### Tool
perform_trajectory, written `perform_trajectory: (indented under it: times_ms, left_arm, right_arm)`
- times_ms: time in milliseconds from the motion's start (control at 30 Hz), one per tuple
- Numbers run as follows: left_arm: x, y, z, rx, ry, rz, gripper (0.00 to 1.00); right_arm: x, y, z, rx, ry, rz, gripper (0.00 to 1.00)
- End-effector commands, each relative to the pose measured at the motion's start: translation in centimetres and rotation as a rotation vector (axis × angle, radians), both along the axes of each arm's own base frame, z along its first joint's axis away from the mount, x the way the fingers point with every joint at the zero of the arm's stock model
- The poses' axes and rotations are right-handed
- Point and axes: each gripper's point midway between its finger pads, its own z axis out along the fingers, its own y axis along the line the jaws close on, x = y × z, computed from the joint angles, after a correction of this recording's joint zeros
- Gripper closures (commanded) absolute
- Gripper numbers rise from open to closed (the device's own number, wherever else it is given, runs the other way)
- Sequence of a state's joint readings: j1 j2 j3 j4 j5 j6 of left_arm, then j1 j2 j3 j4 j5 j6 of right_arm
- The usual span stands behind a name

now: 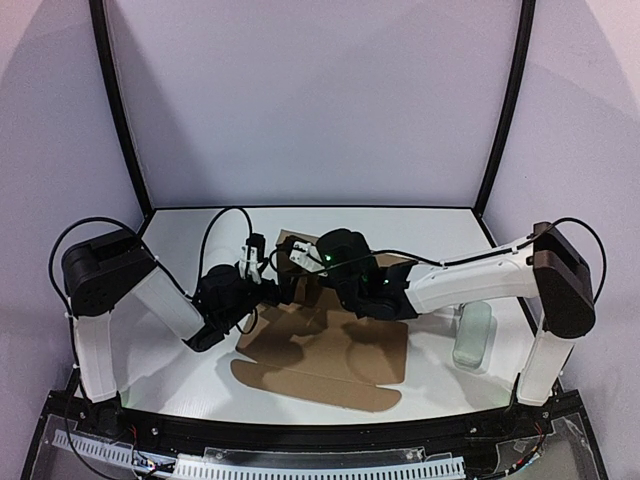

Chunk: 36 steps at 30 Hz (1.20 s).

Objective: Fold the paper box

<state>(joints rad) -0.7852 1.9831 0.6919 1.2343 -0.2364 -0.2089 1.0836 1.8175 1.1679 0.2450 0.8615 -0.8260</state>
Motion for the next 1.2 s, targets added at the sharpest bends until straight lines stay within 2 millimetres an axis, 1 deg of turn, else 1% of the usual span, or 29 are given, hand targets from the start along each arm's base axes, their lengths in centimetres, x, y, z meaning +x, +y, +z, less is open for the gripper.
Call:
perform_trajectory:
  times_ms: [0,100,133,200,267,400,467,633,733,833,867,933,967,1000,1033,1067,1167]
  left_arm:
    - [0.8,-0.6,7.1,-0.100,-0.212,-0.026,0.01]
    - [0.9,-1.3,7.4,-0.080,-0.201,-0.050,0.01]
    - [1.1,-1.6,7.2,-0.067,-0.188,-0.058,0.01]
    - [1.6,-1.6,7.1,-0.059,-0.170,-0.045,0.02]
    - [2.1,-1.2,7.2,-0.067,-0.163,-0.026,0.05]
    - [2.5,-0.4,6.9,-0.067,-0.155,0.005,0.17]
    - [2.4,-0.3,6.4,-0.051,-0.142,0.001,0.19]
    - [1.5,-0.3,5.5,-0.046,-0.109,-0.032,0.21]
    - [0.8,-0.5,4.5,-0.020,-0.068,-0.073,0.15]
    - [-0.5,-1.1,3.7,0.027,-0.032,-0.145,0.04]
    - [-1.0,-1.3,3.3,0.048,-0.009,-0.178,0.02]
    - [-2.0,-1.7,2.6,0.096,0.033,-0.238,0.01]
    - [-2.2,-1.8,2.9,0.111,0.031,-0.249,0.01]
    - [-2.5,-1.6,2.0,0.150,0.069,-0.259,0.01]
    - [-2.7,-1.4,2.2,0.167,0.070,-0.259,0.01]
    - [-2.9,-1.1,1.4,0.202,0.091,-0.257,0.01]
    - [-3.8,-0.2,1.2,0.244,0.114,-0.260,0.01]
  right_arm:
    - [-3.4,1.0,-8.4,-0.167,0.239,0.165,1.00]
    - [-3.5,0.9,-8.1,-0.155,0.255,0.174,1.00]
    - [-3.5,1.0,-7.9,-0.144,0.260,0.177,1.00]
    - [-3.6,1.1,-7.6,-0.124,0.269,0.186,1.00]
    - [-3.7,1.0,-7.6,-0.130,0.279,0.189,1.00]
    - [-3.5,0.9,-7.8,-0.149,0.280,0.184,1.00]
    - [-3.2,0.6,-7.8,-0.146,0.282,0.170,1.00]
    - [-2.4,0.3,-7.5,-0.133,0.278,0.133,1.00]
    - [-2.0,0.2,-7.4,-0.130,0.276,0.120,1.00]
    - [-1.6,0.0,-7.3,-0.122,0.275,0.105,1.00]
    - [-1.5,-0.1,-7.3,-0.120,0.276,0.104,1.00]
    - [-1.4,-0.1,-7.3,-0.119,0.277,0.104,1.00]
    - [-1.3,-0.2,-7.3,-0.121,0.277,0.104,1.00]
    - [-1.2,-0.3,-7.3,-0.122,0.277,0.102,1.00]
    - [-1.1,-0.3,-7.3,-0.122,0.276,0.100,1.00]
    - [-1.1,-0.4,-7.3,-0.120,0.277,0.099,1.00]
    - [-0.9,-0.5,-7.3,-0.114,0.280,0.100,1.00]
